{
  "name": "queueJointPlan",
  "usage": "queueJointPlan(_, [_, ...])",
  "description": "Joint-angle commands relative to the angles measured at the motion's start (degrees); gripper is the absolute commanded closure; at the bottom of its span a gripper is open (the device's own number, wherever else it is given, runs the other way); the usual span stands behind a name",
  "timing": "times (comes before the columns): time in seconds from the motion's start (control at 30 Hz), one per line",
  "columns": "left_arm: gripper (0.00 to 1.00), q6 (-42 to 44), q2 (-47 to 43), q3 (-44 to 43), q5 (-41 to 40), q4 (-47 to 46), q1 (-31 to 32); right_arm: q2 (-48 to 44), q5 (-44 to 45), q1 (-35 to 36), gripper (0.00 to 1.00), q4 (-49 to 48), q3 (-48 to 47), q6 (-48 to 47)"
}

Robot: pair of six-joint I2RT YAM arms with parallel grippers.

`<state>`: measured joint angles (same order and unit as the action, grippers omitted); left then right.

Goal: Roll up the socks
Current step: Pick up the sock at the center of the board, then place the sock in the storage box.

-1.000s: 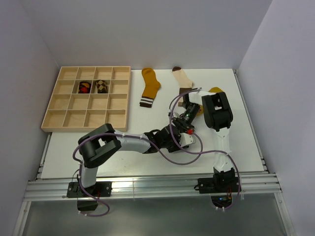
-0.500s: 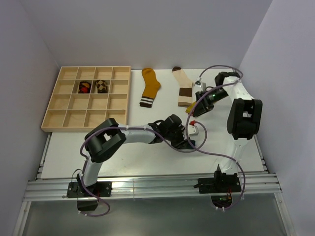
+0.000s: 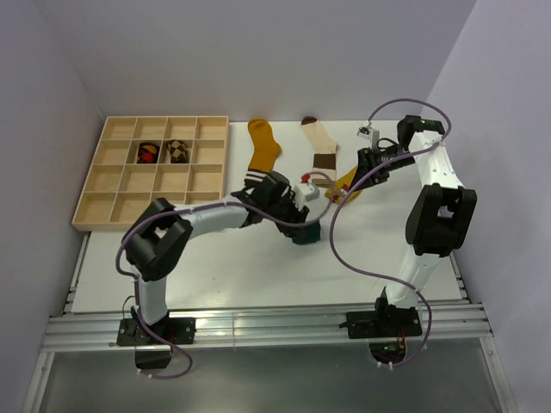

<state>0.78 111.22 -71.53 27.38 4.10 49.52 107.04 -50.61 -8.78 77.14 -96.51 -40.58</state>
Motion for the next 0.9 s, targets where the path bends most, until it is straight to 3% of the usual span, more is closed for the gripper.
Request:
queueJointPlan(0.0, [1.00, -4.99, -9.25, -0.72, 1.89, -0.84, -4.77, -2.98, -1.51, -0.80, 0.49, 5.12, -2.80, -1.43])
queueJointPlan(0.17, [1.00, -8.85, -17.16, -0.46, -1.88, -2.78, -12.59, -3.42, -1.42, -0.98, 0.49, 5.30, -4.03, -1.26])
queueJointPlan(0.3, [1.00, -10.35, -20.78, -2.20, -11.88, -2.69, -18.48, -2.63, -0.90, -1.16, 0.49, 4.86, -5.88, -0.12])
queueJointPlan(0.47, [1.00, -9.83, -22.19, -5.46, -38.05, -2.95, -24.46, -1.66, 1.30, -1.16, 0.50, 1.53, -8.34, 4.00])
queueJointPlan(0.53, [1.00, -8.34, -19.83, -8.44, -46.32, -3.13, -25.17, -1.75, 2.18, -1.16, 0.50, -0.67, -8.43, 5.33])
queueJointPlan(0.57, [1.00, -7.55, -18.77, -9.32, -54.71, -3.65, -25.17, -1.66, 2.88, -1.16, 0.50, -1.11, -8.52, 6.20])
queueJointPlan(0.67, [1.00, -6.14, -12.80, -13.89, -66.26, -5.16, -25.26, -1.31, 3.32, -1.07, 0.50, -1.47, -8.96, 6.48])
queueJointPlan(0.87, [1.00, -2.54, 5.66, -31.18, -79.04, -1.73, -25.43, -1.22, 4.20, -1.07, 0.50, -1.64, -8.87, 6.65])
